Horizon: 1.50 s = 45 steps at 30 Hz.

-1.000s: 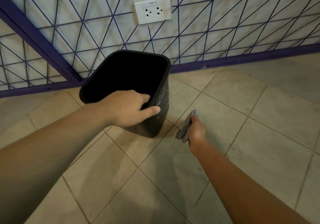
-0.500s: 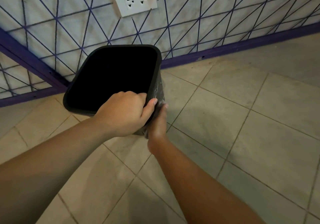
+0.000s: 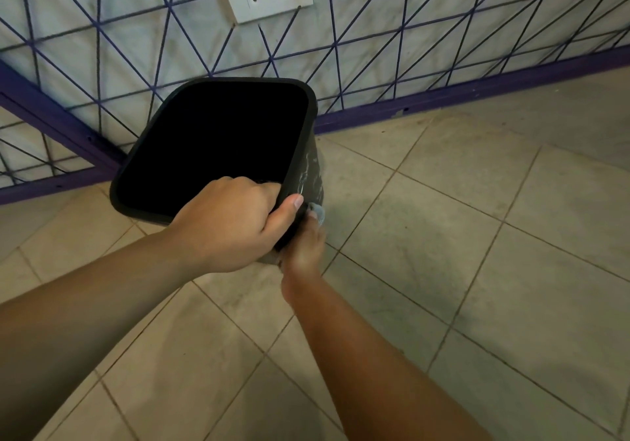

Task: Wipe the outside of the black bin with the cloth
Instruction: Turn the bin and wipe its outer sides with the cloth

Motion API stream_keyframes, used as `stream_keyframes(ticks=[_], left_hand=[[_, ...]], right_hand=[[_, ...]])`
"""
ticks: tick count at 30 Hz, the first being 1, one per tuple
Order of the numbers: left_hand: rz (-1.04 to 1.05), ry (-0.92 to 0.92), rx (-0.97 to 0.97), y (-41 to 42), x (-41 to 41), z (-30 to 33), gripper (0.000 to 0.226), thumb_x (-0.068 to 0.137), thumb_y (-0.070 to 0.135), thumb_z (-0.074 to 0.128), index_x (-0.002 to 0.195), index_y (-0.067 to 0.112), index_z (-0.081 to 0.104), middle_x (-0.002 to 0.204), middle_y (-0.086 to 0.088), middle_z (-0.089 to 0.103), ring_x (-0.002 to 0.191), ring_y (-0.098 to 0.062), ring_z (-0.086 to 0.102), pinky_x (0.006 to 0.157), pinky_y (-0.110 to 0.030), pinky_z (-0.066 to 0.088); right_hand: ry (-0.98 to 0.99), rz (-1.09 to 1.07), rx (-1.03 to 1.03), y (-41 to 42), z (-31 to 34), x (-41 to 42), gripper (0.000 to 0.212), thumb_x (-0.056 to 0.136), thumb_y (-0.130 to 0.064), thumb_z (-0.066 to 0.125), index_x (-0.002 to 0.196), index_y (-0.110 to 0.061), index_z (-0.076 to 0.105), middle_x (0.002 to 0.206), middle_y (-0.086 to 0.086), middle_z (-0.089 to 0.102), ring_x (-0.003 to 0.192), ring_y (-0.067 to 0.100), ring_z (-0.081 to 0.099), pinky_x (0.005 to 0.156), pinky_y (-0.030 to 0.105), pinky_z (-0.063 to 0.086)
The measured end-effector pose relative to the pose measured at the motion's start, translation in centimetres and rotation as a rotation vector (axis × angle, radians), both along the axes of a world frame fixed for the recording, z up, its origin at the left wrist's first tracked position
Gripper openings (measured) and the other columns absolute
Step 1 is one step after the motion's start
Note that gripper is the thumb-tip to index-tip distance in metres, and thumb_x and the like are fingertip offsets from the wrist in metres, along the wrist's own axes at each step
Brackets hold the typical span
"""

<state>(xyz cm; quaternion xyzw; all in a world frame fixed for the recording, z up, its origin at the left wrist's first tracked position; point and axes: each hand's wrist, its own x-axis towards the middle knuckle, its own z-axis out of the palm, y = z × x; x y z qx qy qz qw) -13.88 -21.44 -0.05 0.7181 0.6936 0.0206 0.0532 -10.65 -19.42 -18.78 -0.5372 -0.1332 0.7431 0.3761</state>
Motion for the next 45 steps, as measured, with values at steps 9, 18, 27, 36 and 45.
stream_keyframes(ticks=[9,18,27,36,45], left_hand=[[0.02,-0.01,-0.002,-0.1,-0.1,-0.1,0.053,0.093,0.056,0.022,0.062,0.019,0.044,0.051,0.001,0.048,0.048,-0.016,0.048,0.05,-0.034,0.032],[0.003,-0.101,0.039,-0.2,0.3,0.2,0.047,0.097,0.049,0.018,0.059,0.031,0.038,0.05,0.005,0.047,0.046,-0.009,0.047,0.049,-0.025,0.026],[0.015,-0.107,0.084,-0.3,0.2,0.2,0.057,0.105,0.04,0.02,0.051,0.026,0.035,0.041,0.006,0.034,0.036,-0.008,0.036,0.046,-0.025,0.02],[0.02,-0.092,0.052,0.0,-0.1,0.1,0.059,0.101,0.045,0.014,0.053,0.025,0.04,0.043,0.004,0.04,0.038,-0.01,0.04,0.047,-0.025,0.022],[0.018,-0.079,0.061,0.1,-0.1,0.1,0.056,0.102,0.043,0.015,0.054,0.025,0.039,0.043,0.004,0.039,0.039,-0.01,0.039,0.048,-0.024,0.022]], right_hand=[[-0.013,0.002,-0.047,-0.1,1.6,0.2,0.095,0.068,-0.08,0.04,0.15,-0.035,0.056,0.161,0.004,0.052,0.149,0.031,0.047,0.12,0.052,0.042],[0.033,-0.067,-0.078,0.4,3.2,0.9,0.099,0.064,-0.076,0.045,0.152,-0.031,0.056,0.16,0.007,0.051,0.142,0.03,0.052,0.12,0.053,0.043],[0.042,-0.028,-0.044,-0.3,4.3,1.1,0.101,0.068,-0.078,0.044,0.158,-0.031,0.046,0.161,0.004,0.049,0.147,0.028,0.046,0.118,0.048,0.041],[0.012,0.006,-0.024,0.1,5.1,1.4,0.102,0.068,-0.076,0.043,0.16,-0.032,0.044,0.165,0.007,0.043,0.15,0.03,0.042,0.124,0.056,0.037],[0.001,0.043,0.002,0.1,2.5,0.7,0.109,0.065,-0.085,0.037,0.163,-0.036,0.037,0.167,0.002,0.04,0.155,0.028,0.039,0.125,0.055,0.037]])
